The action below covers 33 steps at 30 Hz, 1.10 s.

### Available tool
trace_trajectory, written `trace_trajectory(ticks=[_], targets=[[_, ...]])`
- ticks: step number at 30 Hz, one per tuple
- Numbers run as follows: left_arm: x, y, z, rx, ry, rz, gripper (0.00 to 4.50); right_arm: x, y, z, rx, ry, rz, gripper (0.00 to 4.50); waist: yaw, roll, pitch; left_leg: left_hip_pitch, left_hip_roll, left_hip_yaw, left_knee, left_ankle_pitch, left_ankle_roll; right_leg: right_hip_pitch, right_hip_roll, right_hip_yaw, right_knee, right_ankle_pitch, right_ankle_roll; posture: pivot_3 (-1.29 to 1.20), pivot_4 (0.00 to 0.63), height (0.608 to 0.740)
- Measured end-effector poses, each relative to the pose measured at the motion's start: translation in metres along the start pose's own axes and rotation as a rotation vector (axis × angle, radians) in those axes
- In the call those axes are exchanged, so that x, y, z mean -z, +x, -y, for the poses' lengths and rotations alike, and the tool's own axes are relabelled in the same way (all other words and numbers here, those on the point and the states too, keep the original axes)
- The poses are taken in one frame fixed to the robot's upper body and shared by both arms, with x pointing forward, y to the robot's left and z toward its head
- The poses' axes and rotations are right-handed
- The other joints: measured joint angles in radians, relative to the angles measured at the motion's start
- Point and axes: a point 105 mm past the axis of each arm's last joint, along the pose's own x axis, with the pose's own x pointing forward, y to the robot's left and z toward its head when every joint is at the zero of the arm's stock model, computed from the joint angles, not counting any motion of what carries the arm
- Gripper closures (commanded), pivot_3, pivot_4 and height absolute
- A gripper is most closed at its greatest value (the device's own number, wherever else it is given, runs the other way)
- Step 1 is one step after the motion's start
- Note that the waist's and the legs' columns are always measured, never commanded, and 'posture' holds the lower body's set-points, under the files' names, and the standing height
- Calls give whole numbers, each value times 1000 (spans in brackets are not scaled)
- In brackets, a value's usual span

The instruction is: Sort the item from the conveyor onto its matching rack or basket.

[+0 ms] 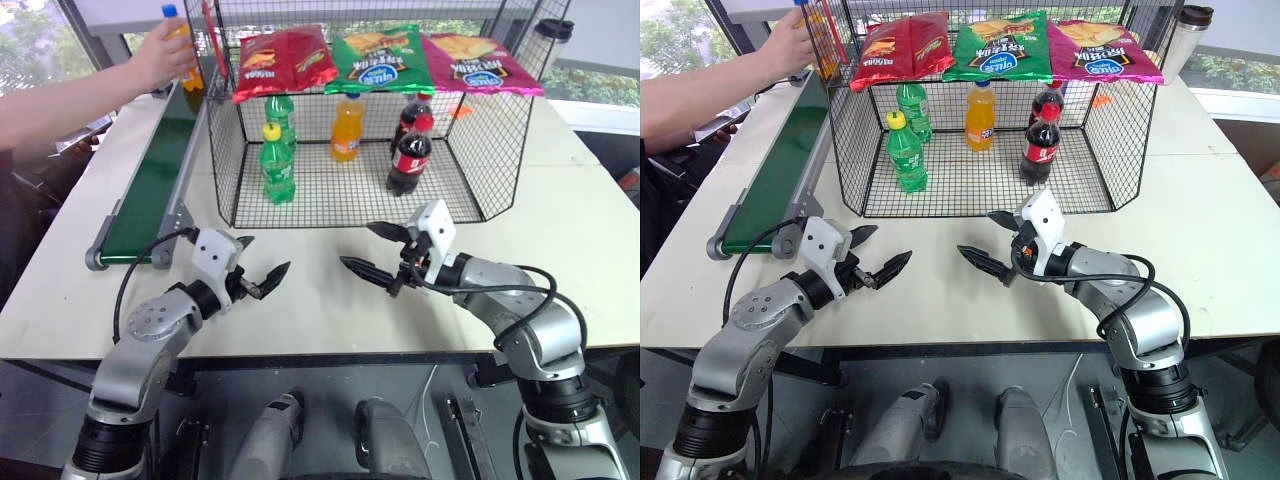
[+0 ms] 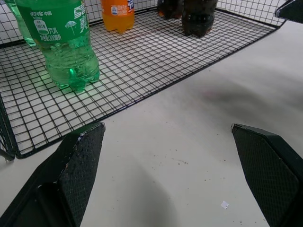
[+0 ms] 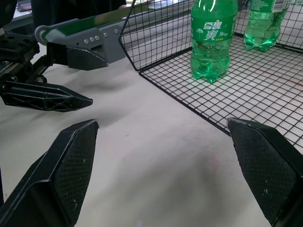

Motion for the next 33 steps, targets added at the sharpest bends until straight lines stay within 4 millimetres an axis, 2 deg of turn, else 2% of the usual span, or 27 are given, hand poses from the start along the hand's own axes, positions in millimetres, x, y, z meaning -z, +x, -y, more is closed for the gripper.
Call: trace_trajectory(ticks=[6, 11, 13, 16, 23, 28, 33], targets=[[-3, -1, -2, -2, -12, 17, 0, -2, 1, -2, -20, 18, 0, 39, 0, 0, 0, 0, 0, 0, 0, 0, 0, 0, 0, 0, 0, 0, 0, 0, 150, 739], [-28, -5, -18, -53, -11, 92, 0, -7, 2, -7, -75, 69, 13, 39, 0, 0, 0, 0, 0, 0, 0, 0, 0, 0, 0, 0, 0, 0, 0, 0, 150, 739], [-44, -10, -28, -76, 1, 120, 0, -14, 2, -12, -106, 77, 25, 39, 0, 0, 0, 0, 0, 0, 0, 0, 0, 0, 0, 0, 0, 0, 0, 0, 150, 739], [-56, -21, -38, -102, 27, 128, 0, -23, 1, -16, -141, 56, 37, 39, -3, 0, 0, 0, 0, 0, 0, 0, 0, -1, 0, 0, 0, 0, 0, 0, 150, 739], [-57, -42, -59, -180, 0, 106, 0, -39, 3, -26, -221, 11, 59, 39, -1, 0, 0, 0, 0, 0, 0, 0, 0, -1, 0, 1, 0, 0, 0, 0, 150, 739], [-49, -54, -68, -236, 3, 73, 0, -38, 5, -32, -262, 4, 59, 39, -1, 0, 0, 0, 0, 1, 0, 0, 0, -1, 0, 1, 0, 0, -1, 0, 150, 739], [-39, -77, -97, -373, -25, 73, 0, -39, 9, -39, -308, -11, 56, 39, -2, 0, 0, 0, 1, 2, 0, 0, 0, -1, 0, 2, 0, 0, 0, 0, 150, 739]])
